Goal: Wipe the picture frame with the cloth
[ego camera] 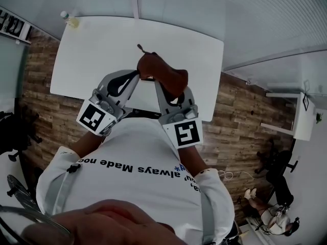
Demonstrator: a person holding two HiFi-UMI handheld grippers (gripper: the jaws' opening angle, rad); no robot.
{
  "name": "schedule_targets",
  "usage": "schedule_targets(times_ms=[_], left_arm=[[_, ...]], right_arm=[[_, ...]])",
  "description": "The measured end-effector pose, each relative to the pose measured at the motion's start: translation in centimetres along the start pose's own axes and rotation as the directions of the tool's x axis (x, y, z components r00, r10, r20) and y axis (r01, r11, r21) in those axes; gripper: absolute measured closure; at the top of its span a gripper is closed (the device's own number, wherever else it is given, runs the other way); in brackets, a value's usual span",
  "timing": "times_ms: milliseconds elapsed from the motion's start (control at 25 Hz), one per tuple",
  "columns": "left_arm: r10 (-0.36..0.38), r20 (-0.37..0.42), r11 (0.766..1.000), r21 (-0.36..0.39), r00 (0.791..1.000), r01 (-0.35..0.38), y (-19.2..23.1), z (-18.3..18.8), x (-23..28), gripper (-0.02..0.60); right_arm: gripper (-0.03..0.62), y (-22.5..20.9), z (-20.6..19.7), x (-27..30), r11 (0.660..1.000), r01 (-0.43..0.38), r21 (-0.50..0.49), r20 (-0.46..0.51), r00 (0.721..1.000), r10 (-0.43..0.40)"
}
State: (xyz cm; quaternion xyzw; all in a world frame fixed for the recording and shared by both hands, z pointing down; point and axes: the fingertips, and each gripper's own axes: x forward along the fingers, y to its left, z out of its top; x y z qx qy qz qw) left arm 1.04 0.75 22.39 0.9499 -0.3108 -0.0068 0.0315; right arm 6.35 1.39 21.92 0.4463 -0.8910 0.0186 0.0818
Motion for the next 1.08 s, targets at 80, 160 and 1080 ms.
schedule_targets(times_ms=[80, 160, 1080], left_arm=[[-0.001, 0.005, 1.000, -0.005, 1.000, 0.001, -0.07, 0.05, 0.09, 0.580], [-0.002, 0.009, 1.000, -0.009, 1.000, 0.002, -0.11, 0.04, 0.21, 0.580], [-0.012, 0.016, 1.000, -0.017, 1.000, 0.012, -0.36, 0.07, 0.94, 0.580]], right_arm=[[0.565, -0.11, 0.04, -0.09, 1.000, 0.003, 0.003, 0.003, 1.000, -0.003], [0.565, -0.14, 0.09, -0.08, 1.000, 0.002, -0.003, 0.006, 1.000, -0.002], [0.565, -0.77, 0.19, -0.11, 1.000, 0.004, -0.006, 0.011, 1.000, -0.004]])
